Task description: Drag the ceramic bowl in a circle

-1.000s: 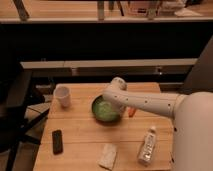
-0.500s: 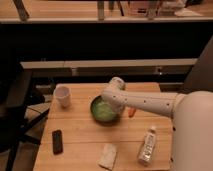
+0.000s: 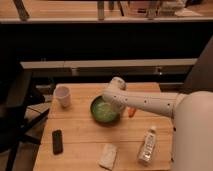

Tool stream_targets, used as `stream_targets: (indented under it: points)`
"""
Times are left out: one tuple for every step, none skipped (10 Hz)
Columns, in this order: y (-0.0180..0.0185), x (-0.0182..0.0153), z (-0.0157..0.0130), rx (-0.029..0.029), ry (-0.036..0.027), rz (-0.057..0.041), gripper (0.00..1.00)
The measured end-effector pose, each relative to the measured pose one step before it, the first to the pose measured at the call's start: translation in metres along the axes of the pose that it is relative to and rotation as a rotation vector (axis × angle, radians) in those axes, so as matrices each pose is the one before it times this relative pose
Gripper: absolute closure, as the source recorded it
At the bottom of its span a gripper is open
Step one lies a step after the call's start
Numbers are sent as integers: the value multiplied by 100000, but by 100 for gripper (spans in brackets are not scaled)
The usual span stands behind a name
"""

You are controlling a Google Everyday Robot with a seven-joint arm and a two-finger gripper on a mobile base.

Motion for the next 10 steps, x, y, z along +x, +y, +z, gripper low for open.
stream_targets:
  points:
    - [53,43,24,22,100,-750,99]
    - [28,94,16,-39,154,-1302,99]
    - [-5,47,11,-32,131,-918,99]
    - [1,23,-38,-7,148,-885,99]
    - [-26,26,-22,226,246,-1469,99]
    - [-9,31,3,150,186,-1337,99]
    - [54,26,26,-31,128,-1262,99]
    - [28,68,-16,20,159,-921,99]
    - [45,45,33,22,116,-891,99]
    - [-13,39,3,80,112,-1224,99]
